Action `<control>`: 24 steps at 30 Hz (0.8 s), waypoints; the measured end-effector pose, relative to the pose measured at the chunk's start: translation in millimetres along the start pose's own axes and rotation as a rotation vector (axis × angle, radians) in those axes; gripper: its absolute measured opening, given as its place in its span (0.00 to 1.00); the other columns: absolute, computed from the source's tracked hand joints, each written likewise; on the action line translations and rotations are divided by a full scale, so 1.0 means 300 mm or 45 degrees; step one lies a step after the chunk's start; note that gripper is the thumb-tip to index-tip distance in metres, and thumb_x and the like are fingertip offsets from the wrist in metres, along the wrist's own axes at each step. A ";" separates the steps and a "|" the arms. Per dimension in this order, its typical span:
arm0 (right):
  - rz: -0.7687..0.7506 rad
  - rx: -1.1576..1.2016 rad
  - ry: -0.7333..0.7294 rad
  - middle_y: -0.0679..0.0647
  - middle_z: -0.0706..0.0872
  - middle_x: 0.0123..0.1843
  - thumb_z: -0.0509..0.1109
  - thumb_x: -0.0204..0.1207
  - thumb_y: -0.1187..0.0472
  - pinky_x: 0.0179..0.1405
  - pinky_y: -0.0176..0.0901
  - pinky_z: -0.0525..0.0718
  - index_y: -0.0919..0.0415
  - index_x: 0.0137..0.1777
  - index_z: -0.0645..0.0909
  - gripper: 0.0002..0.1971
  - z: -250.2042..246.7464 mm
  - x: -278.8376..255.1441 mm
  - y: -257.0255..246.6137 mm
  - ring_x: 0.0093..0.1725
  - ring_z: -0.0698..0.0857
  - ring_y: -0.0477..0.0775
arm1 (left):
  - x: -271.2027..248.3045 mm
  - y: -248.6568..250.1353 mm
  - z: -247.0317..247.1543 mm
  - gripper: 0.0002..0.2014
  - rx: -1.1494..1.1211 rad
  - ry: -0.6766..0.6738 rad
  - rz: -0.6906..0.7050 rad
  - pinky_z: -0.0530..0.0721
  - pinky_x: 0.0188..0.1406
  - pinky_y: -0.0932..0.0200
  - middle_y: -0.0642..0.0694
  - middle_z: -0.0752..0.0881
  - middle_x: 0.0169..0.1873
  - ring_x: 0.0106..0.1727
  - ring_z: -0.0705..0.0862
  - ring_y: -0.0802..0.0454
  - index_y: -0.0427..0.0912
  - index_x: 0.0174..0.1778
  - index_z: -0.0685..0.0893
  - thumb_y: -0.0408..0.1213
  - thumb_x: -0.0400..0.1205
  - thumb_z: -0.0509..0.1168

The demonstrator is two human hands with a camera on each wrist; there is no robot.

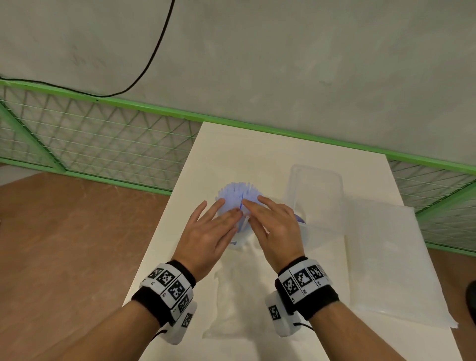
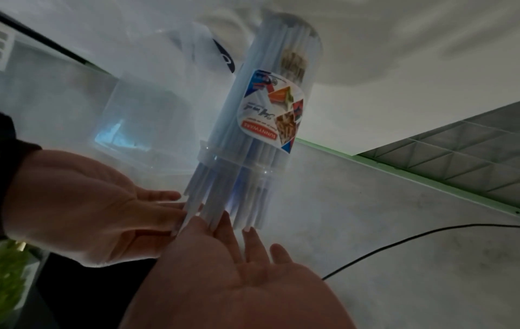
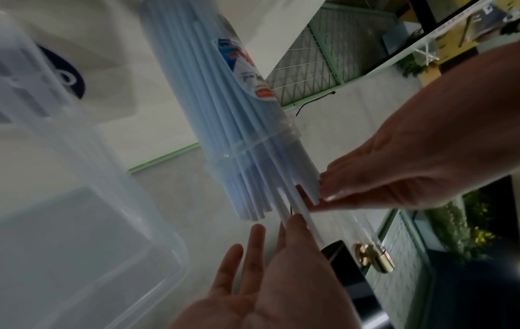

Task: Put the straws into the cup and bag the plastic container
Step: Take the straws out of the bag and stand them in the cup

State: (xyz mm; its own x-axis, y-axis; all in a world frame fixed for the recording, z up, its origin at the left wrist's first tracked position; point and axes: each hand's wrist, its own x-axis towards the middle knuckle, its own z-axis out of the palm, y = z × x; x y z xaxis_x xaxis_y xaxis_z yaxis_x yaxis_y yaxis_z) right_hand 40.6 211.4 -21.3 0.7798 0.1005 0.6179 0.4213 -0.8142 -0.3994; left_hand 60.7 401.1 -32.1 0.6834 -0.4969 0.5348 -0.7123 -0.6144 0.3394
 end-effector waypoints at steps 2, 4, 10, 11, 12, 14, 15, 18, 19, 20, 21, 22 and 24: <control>0.034 0.005 -0.001 0.45 0.90 0.60 0.64 0.81 0.61 0.60 0.51 0.79 0.56 0.64 0.86 0.15 0.008 -0.005 0.000 0.68 0.83 0.53 | 0.008 0.008 -0.011 0.17 -0.027 0.073 0.010 0.70 0.74 0.37 0.51 0.83 0.69 0.77 0.74 0.47 0.43 0.71 0.81 0.38 0.86 0.59; 0.036 -0.020 -0.010 0.45 0.90 0.60 0.63 0.82 0.60 0.60 0.51 0.78 0.57 0.65 0.85 0.15 0.015 -0.012 -0.002 0.69 0.82 0.52 | 0.014 0.026 -0.020 0.17 -0.048 0.113 0.024 0.68 0.76 0.38 0.50 0.81 0.71 0.77 0.74 0.47 0.43 0.71 0.80 0.36 0.86 0.60; 0.054 -0.037 0.076 0.43 0.91 0.56 0.65 0.82 0.57 0.62 0.47 0.74 0.54 0.61 0.88 0.14 0.023 0.023 0.011 0.66 0.84 0.49 | -0.005 0.019 -0.014 0.19 0.000 0.063 0.037 0.69 0.75 0.35 0.51 0.81 0.71 0.78 0.73 0.48 0.42 0.72 0.80 0.32 0.84 0.61; 0.042 -0.049 0.068 0.44 0.92 0.54 0.65 0.81 0.57 0.62 0.47 0.74 0.53 0.61 0.88 0.13 0.025 0.024 0.010 0.66 0.84 0.49 | -0.003 0.017 -0.014 0.19 0.001 0.064 0.040 0.68 0.76 0.35 0.51 0.81 0.71 0.78 0.73 0.48 0.42 0.72 0.81 0.33 0.85 0.61; 0.026 -0.063 0.070 0.44 0.92 0.52 0.66 0.80 0.58 0.61 0.47 0.73 0.53 0.60 0.88 0.13 0.027 0.024 0.010 0.65 0.84 0.49 | 0.002 0.017 -0.015 0.18 0.001 0.069 0.044 0.68 0.76 0.36 0.51 0.82 0.70 0.78 0.73 0.49 0.42 0.71 0.81 0.33 0.85 0.60; 0.003 -0.087 0.102 0.46 0.93 0.49 0.67 0.78 0.58 0.60 0.47 0.72 0.53 0.58 0.89 0.13 0.022 0.030 0.011 0.64 0.82 0.48 | 0.013 0.014 -0.013 0.17 -0.006 0.083 0.044 0.67 0.76 0.36 0.52 0.84 0.67 0.76 0.75 0.49 0.44 0.69 0.83 0.34 0.84 0.61; 0.009 -0.092 0.118 0.46 0.93 0.47 0.67 0.78 0.57 0.60 0.47 0.72 0.52 0.57 0.89 0.12 0.018 0.036 0.013 0.63 0.82 0.48 | 0.017 0.012 -0.010 0.16 -0.013 0.091 0.039 0.68 0.76 0.36 0.53 0.86 0.65 0.75 0.76 0.50 0.45 0.68 0.84 0.34 0.84 0.62; 0.072 -0.094 0.099 0.43 0.93 0.44 0.67 0.80 0.53 0.61 0.50 0.72 0.50 0.56 0.89 0.12 0.013 0.049 0.020 0.63 0.85 0.49 | 0.029 0.000 0.002 0.12 -0.061 0.133 0.011 0.69 0.74 0.37 0.55 0.89 0.57 0.70 0.81 0.50 0.49 0.61 0.85 0.39 0.82 0.66; 0.070 -0.108 0.080 0.42 0.93 0.44 0.67 0.80 0.52 0.61 0.50 0.72 0.49 0.57 0.89 0.12 0.014 0.046 0.021 0.63 0.86 0.49 | 0.036 -0.001 0.004 0.10 -0.087 0.140 -0.010 0.68 0.74 0.38 0.56 0.90 0.56 0.69 0.82 0.50 0.50 0.59 0.85 0.41 0.82 0.66; 0.056 -0.126 0.062 0.42 0.92 0.44 0.66 0.80 0.53 0.61 0.50 0.72 0.49 0.57 0.89 0.12 0.015 0.042 0.021 0.63 0.86 0.49 | 0.043 -0.001 0.006 0.09 -0.107 0.143 -0.031 0.68 0.75 0.40 0.56 0.90 0.54 0.68 0.82 0.50 0.50 0.57 0.85 0.42 0.82 0.66; 0.042 -0.138 0.050 0.42 0.92 0.45 0.66 0.80 0.53 0.61 0.50 0.72 0.49 0.58 0.89 0.12 0.015 0.038 0.019 0.63 0.86 0.50 | 0.049 0.000 0.008 0.10 -0.121 0.143 -0.052 0.67 0.75 0.41 0.56 0.90 0.53 0.68 0.82 0.50 0.50 0.56 0.86 0.44 0.81 0.65; 0.037 -0.140 0.045 0.42 0.92 0.45 0.66 0.80 0.53 0.61 0.50 0.72 0.49 0.58 0.89 0.12 0.013 0.036 0.020 0.63 0.86 0.50 | 0.054 0.003 0.008 0.11 -0.128 0.136 -0.074 0.66 0.76 0.42 0.56 0.90 0.53 0.68 0.82 0.50 0.49 0.55 0.88 0.45 0.81 0.65; 0.055 -0.122 0.060 0.42 0.92 0.44 0.67 0.80 0.52 0.61 0.52 0.73 0.49 0.58 0.89 0.12 0.008 0.034 0.022 0.63 0.86 0.50 | 0.059 0.012 0.004 0.13 -0.141 0.122 -0.107 0.66 0.77 0.43 0.56 0.90 0.54 0.68 0.82 0.52 0.48 0.55 0.88 0.49 0.79 0.67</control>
State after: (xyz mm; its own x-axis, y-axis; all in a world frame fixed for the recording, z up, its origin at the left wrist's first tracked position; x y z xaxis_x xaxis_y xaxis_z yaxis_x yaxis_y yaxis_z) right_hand 52.4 208.3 -19.4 0.7727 0.0388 0.6336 0.3398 -0.8683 -0.3613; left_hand 70.3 389.3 -22.4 0.7269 -0.3825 0.5703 -0.6699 -0.5776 0.4664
